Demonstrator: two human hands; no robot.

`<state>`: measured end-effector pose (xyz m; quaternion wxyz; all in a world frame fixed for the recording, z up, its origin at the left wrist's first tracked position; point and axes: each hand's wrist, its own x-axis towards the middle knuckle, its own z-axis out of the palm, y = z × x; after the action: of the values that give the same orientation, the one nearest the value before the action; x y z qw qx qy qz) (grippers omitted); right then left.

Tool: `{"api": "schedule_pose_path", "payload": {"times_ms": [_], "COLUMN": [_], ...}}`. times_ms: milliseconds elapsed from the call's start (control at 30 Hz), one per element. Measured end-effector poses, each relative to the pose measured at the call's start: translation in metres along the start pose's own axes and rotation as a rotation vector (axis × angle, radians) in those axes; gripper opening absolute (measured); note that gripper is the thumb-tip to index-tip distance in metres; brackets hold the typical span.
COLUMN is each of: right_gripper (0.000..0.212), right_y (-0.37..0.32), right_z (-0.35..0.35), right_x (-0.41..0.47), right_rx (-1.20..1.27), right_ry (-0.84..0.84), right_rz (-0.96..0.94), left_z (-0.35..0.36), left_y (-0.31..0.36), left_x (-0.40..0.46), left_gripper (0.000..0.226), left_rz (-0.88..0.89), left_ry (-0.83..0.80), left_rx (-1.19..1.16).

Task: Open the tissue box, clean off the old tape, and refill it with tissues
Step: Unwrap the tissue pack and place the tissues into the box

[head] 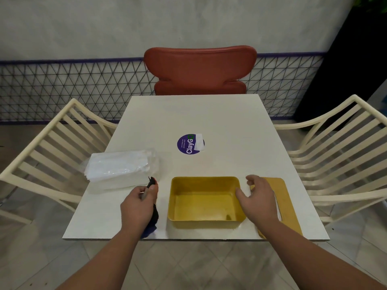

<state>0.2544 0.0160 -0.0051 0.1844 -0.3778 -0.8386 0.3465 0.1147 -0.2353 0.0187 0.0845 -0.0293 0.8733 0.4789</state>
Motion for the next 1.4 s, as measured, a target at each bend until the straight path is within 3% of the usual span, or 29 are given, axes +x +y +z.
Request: {"api": "schedule_pose_path", "payload": {"times_ms": [67,133,233,300,367,467,600,667,733,967,1200,1400], "right_gripper": [0.038,0.027,0.017,0.015,0.013,0.011,0.015,0.016,0.014,0.005,0.008,0.034], "right_y": [-0.025,-0.055,-0.097,-0.114,-0.122,-0.123,-0.104,-0.092,-0.078,-0.019,0.029,0.048], "right_z": [0.004,0.008,0.02,0.03,0.036,0.035,0.015,0.004,-0.006,-0.012,-0.001,-0.002], "right_x": [0.005,0.008,0.008,0.009,0.011,0.019,0.056,0.079,0.104,0.178,0.206,0.217], "right_rx": [0.071,0.194,0.434,0.528,0.639,0.764,0.748,0.742,0.77,0.592,0.285,0.255], "right_ry": [0.077,0.049,-0.226,-0.417,-0.485,-0.479,-0.32,-0.263,-0.232,-0.245,-0.341,-0.487], "right_rz": [-0.073,-0.099,0.014,0.1,0.147,0.198,0.27,0.312,0.368,0.409,0.423,0.53], "left_z": [-0.01,-0.016,-0.018,-0.01,0.002,0.023,0.059,0.079,0.099,0.172,0.228,0.243], "left_y": [0.008,0.024,0.055,0.072,0.084,0.098,0.119,0.129,0.144,0.168,0.151,0.142], "left_x": [0.014,0.023,0.027,0.027,0.029,0.027,0.036,0.046,0.058,0.094,0.107,0.115], "left_gripper": [0.023,0.025,0.03,0.04,0.052,0.069,0.057,0.043,0.03,0.016,0.026,0.051], "left_rz": [0.029,0.01,-0.174,-0.284,-0.362,-0.438,-0.375,-0.253,-0.153,-0.083,-0.188,-0.231], "left_ry": [0.001,-0.087,-0.378,-0.553,-0.702,-0.879,-0.993,-0.937,-0.776,-0.575,-0.622,-0.712], "left_rx": [-0.066,-0.251,-0.557,-0.621,-0.653,-0.704,-0.628,-0.463,-0.315,-0.126,-0.039,0.085]}}
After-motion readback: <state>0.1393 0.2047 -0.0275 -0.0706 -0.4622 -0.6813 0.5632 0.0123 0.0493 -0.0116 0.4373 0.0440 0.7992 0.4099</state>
